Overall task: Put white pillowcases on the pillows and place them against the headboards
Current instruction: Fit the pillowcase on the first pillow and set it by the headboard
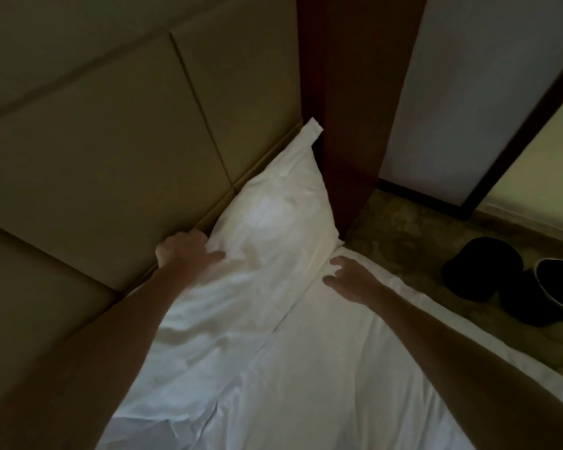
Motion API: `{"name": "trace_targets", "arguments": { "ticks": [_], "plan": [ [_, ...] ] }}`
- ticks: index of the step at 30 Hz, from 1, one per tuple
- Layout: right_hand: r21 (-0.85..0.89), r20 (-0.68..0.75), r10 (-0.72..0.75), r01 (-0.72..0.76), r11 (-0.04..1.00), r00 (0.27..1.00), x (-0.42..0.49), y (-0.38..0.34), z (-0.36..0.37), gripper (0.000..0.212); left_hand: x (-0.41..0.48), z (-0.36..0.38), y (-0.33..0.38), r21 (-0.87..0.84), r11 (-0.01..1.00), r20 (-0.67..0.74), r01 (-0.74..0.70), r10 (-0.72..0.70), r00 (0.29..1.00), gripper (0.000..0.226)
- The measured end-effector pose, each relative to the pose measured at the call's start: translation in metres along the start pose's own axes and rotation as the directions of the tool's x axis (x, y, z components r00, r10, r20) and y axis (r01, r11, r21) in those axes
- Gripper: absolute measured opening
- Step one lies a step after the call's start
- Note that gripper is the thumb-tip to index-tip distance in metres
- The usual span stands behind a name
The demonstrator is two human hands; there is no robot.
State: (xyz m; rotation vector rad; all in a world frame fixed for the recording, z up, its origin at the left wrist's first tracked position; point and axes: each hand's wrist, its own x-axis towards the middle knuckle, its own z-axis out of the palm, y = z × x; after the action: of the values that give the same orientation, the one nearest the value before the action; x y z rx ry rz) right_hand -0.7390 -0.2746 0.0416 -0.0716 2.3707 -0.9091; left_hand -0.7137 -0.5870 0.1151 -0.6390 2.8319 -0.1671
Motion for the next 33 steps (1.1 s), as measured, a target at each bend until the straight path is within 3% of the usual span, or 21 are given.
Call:
{"name": "trace_targets", "arguments": {
  "ticks": [2, 5, 8, 12, 16, 18, 20, 21, 23, 24, 25, 26, 27, 28, 29, 33],
  "plan": [
    [0.317, -0.023, 0.054, -0.044, 0.947, 0.998, 0.017, -0.038, 0.022, 0.069, 0.004, 0.001, -0.006, 0.046, 0.999, 0.052, -0.022, 0.020, 0.998, 0.067],
    [0.651, 0.149, 0.079, -0.157, 0.742, 0.986, 0.033, -0.086, 0.059, 0.082, 0.010, 0.010, -0.009, 0.079, 0.993, 0.037, -0.082, 0.080, 0.996, 0.046],
    [0.738, 0.261, -0.024, -0.184, 0.649, 0.965, 0.041, -0.126, 0.092, 0.082, 0.008, 0.014, -0.011, 0.151, 0.978, -0.122, -0.140, 0.159, 0.980, 0.020],
    [0.778, 0.238, -0.096, -0.130, 0.615, 0.967, 0.058, -0.162, 0.111, 0.082, 0.013, 0.017, -0.025, 0.279, 0.943, -0.230, -0.183, 0.251, 0.940, 0.018],
    [0.681, 0.228, -0.084, -0.097, 0.726, 0.970, 0.053, -0.157, 0.108, 0.080, 0.008, 0.022, -0.017, 0.268, 0.936, -0.299, -0.228, 0.305, 0.904, 0.043],
    [0.555, 0.164, -0.109, 0.000, 0.832, 0.980, 0.050, -0.151, 0.102, 0.068, 0.006, 0.024, -0.021, 0.205, 0.922, -0.375, -0.329, 0.385, 0.843, 0.057],
    [0.317, -0.096, -0.107, 0.132, 0.939, 0.990, 0.052, -0.148, 0.099, 0.056, 0.007, 0.028, -0.028, 0.231, 0.869, -0.477, -0.437, 0.493, 0.728, 0.066],
    [0.197, -0.299, -0.072, 0.136, 0.971, 0.952, 0.054, -0.149, 0.098, 0.054, 0.007, 0.030, -0.031, 0.259, 0.836, -0.492, -0.484, 0.545, 0.679, 0.068],
    [0.060, -0.617, -0.024, 0.078, 0.995, 0.787, 0.056, -0.156, 0.091, 0.056, 0.008, 0.035, -0.037, 0.338, 0.754, -0.387, -0.564, 0.657, 0.647, 0.068],
    [0.001, -0.645, -0.064, 0.084, 0.996, 0.762, 0.060, -0.161, 0.084, 0.060, 0.012, 0.038, -0.039, 0.373, 0.712, -0.288, -0.595, 0.698, 0.655, 0.066],
    [-0.047, -0.568, -0.120, 0.113, 0.992, 0.814, 0.065, -0.166, 0.075, 0.064, 0.016, 0.041, -0.042, 0.397, 0.687, -0.176, -0.609, 0.708, 0.684, 0.062],
    [-0.059, -0.395, -0.167, 0.157, 0.986, 0.903, 0.068, -0.170, 0.068, 0.066, 0.020, 0.043, -0.046, 0.419, 0.665, -0.101, -0.619, 0.711, 0.696, 0.059],
    [-0.050, -0.178, -0.187, 0.181, 0.982, 0.966, 0.069, -0.173, 0.062, 0.067, 0.022, 0.044, -0.049, 0.427, 0.651, -0.075, -0.628, 0.717, 0.693, 0.057],
    [-0.051, -0.025, -0.189, 0.188, 0.981, 0.982, 0.068, -0.173, 0.058, 0.067, 0.023, 0.044, -0.050, 0.428, 0.644, -0.073, -0.634, 0.724, 0.686, 0.056],
    [-0.069, 0.032, -0.186, 0.188, 0.980, 0.982, 0.064, -0.173, 0.057, 0.068, 0.022, 0.043, -0.050, 0.414, 0.645, -0.084, -0.643, 0.730, 0.678, 0.054],
    [-0.201, 0.042, -0.156, 0.161, 0.966, 0.987, 0.033, -0.184, 0.063, 0.067, 0.013, 0.032, -0.064, 0.252, 0.684, 0.014, -0.685, 0.705, 0.709, 0.049]
  ]
}}
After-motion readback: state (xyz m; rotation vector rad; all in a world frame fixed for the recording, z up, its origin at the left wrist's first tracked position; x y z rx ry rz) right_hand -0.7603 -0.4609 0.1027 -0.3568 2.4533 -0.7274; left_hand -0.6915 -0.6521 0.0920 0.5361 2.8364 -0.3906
